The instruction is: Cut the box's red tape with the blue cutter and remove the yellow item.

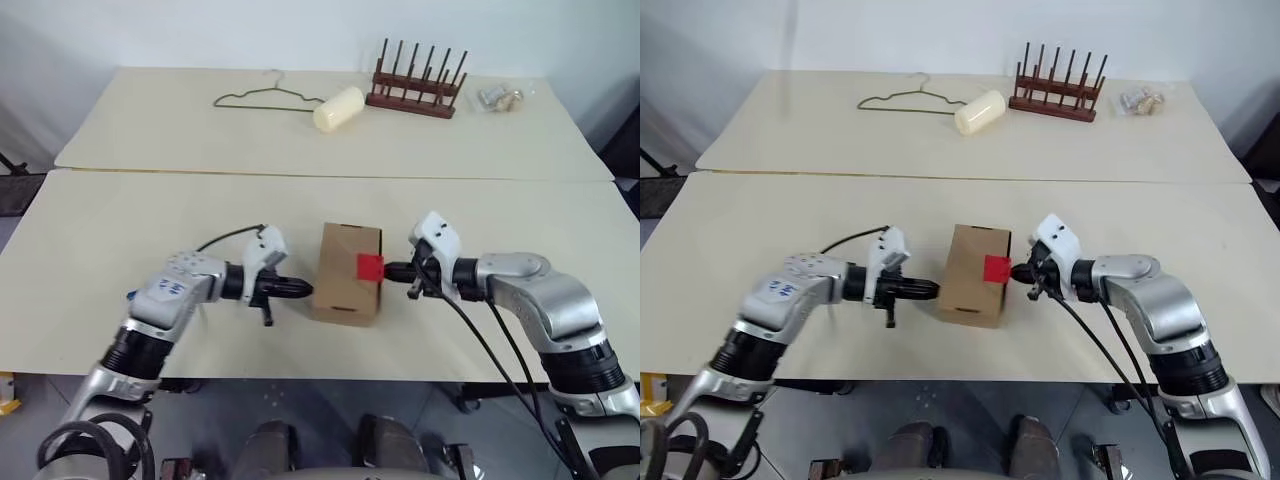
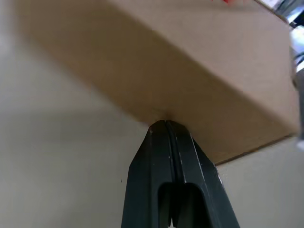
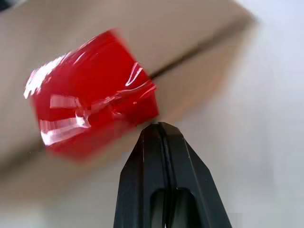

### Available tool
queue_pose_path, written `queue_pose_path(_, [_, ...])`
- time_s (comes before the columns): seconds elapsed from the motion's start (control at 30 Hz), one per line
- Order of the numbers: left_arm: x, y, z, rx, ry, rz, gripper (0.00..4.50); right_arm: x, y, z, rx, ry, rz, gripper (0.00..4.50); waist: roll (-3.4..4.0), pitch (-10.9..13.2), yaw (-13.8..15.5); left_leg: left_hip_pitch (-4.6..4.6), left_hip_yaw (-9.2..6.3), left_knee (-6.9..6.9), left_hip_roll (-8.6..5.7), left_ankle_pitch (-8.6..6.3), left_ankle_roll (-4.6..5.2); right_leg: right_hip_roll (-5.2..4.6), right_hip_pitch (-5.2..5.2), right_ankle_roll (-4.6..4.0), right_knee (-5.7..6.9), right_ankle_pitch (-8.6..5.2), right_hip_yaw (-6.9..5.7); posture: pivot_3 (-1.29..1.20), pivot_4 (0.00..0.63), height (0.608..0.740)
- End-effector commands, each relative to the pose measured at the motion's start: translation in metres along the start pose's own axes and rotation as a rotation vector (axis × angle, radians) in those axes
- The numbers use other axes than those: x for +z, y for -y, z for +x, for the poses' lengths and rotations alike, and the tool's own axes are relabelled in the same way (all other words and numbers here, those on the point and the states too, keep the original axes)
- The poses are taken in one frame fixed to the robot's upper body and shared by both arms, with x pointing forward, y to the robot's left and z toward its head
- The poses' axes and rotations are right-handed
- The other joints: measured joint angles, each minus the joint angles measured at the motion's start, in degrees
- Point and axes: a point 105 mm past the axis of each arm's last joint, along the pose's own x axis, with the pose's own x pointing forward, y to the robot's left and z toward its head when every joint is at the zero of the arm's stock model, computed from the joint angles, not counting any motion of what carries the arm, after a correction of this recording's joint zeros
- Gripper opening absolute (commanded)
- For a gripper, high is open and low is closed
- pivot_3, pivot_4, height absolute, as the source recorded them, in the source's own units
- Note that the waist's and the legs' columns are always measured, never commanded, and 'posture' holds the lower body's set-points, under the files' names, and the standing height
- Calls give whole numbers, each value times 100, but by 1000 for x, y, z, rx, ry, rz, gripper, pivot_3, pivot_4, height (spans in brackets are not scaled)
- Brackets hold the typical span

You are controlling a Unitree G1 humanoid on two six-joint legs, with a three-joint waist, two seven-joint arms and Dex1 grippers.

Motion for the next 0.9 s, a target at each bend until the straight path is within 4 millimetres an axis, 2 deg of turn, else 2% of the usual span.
queue_pose_path(0.03, [24, 2, 17, 12, 47, 63, 0, 5, 20, -4, -49, 22, -18, 18, -1, 0, -9, -1, 0, 1, 0, 0, 0, 0, 0, 0, 0, 0, -1, 0, 150, 740])
queue_pose_path(0.23, [37, -4, 36, 50, 87, 53, 0, 0, 46, -2, -82, -24, -49, 18, 0, 0, -50, -1, 2, 1, 1, 0, 1, 0, -2, 0, 2, 0, -1, 0, 150, 740])
queue_pose_path(0.37, [34, 5, 34, 14, 74, 44, 0, -2, 53, -3, -69, -39, -58, 18, 0, 0, -127, 0, 2, -4, 2, 0, 1, 0, -3, 0, 2, 0, -2, 0, 150, 740])
queue_pose_path(0.43, [27, 6, 22, 28, 25, 88, 0, 4, 59, -8, -82, 7, -90, 18, 0, 0, -163, 0, 2, -4, 2, 0, 1, 0, -3, 0, 2, 0, -2, 0, 150, 740])
queue_pose_path(0.5, [25, 2, 0, 81, -9, 160, 0, 14, 65, -18, -95, 83, -101, 18, 0, 0, -178, 0, 0, -6, 3, 0, 1, 0, -4, 0, 1, 0, -1, 0, 150, 740])
queue_pose_path(0.6, [39, -11, -54, 219, 10, 281, 0, 19, 68, -43, -54, 168, -124, 18, 3, 2, -180, -1, 0, -8, 5, 0, 0, 0, -8, 0, 0, 0, 0, 0, 150, 740])
queue_pose_path(0.67, [53, -14, -94, 301, 100, 294, 0, 26, 63, -59, 1, 256, -145, 369, 3, 3, -178, -1, 0, -9, 6, 0, 0, 0, -8, 0, -4, 0, 0, 0, 150, 740])
queue_pose_path(0.77, [55, -9, -142, 367, 182, 261, 584, 32, 54, -71, 53, 336, -171, 1215, 4, 3, -174, 0, -6, -10, 7, -1, 1, -1, 0, 0, -11, 0, -3, 0, 150, 740])
queue_pose_path(0.8, [47, -11, -162, 427, 166, 258, 868, 31, 46, -73, 96, 338, -190, 1556, 4, 2, -174, 0, -11, -10, 7, -1, 1, -1, 0, 0, -11, 0, -4, 0, 150, 740])
queue_pose_path(0.9, [6, 4, -227, 530, 117, 136, 1745, 35, 8, -74, 232, 385, -286, 2555, 6, 4, -234, 12, -14, -29, 10, -2, 0, -1, -6, 0, -10, 0, 2, 0, 150, 740])
